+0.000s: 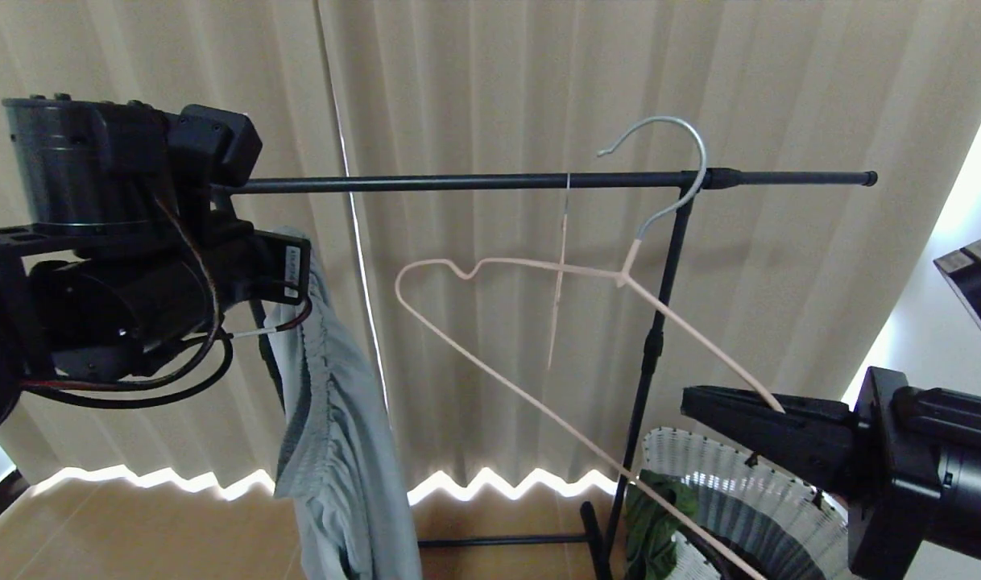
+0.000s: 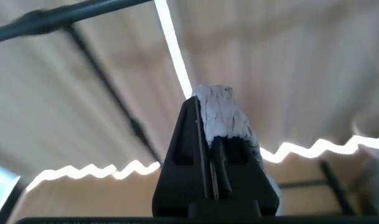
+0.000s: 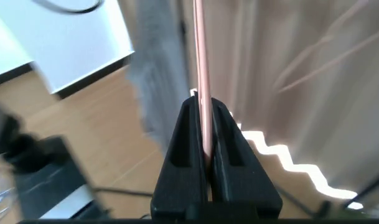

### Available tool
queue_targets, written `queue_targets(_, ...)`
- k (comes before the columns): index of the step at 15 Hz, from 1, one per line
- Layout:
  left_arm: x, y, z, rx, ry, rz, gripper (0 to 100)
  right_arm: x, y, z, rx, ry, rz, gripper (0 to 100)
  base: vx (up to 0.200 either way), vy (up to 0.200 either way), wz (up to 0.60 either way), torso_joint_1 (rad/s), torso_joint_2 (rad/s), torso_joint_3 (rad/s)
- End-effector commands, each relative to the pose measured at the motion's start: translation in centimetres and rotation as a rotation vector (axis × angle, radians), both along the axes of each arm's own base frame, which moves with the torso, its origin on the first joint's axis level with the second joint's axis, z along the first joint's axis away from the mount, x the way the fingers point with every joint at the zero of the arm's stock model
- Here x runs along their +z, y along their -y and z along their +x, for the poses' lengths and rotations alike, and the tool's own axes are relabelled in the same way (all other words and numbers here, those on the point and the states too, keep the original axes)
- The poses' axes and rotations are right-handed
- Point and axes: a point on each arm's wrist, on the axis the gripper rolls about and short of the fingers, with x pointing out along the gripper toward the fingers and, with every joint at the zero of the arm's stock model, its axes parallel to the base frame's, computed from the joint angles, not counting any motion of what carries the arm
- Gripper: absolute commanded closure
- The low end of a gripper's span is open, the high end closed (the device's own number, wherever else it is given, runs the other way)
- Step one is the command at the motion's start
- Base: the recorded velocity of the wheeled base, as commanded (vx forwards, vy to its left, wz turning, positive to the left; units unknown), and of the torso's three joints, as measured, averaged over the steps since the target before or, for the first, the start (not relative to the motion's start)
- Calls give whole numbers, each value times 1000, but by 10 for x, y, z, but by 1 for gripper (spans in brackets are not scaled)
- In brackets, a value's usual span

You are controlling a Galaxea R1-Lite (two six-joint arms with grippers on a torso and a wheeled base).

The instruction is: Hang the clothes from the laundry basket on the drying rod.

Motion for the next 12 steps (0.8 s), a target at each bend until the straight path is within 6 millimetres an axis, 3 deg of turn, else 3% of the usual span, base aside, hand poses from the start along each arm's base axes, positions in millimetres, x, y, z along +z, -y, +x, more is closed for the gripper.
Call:
queue_targets(1, -4, 3, 6, 37, -7, 11, 100, -2, -11, -5, 55, -33, 9, 100, 0, 0, 0, 0, 0, 0)
queue_targets(6, -4, 9, 5, 21, -6, -15, 100, -17, -43, -1, 127, -64, -10, 100, 0, 0, 0, 0, 0, 0)
queue_targets(12, -7, 17, 4, -1, -16, -8, 100, -22, -49, -1, 137, -77, -31, 100, 0, 0, 0, 0, 0, 0)
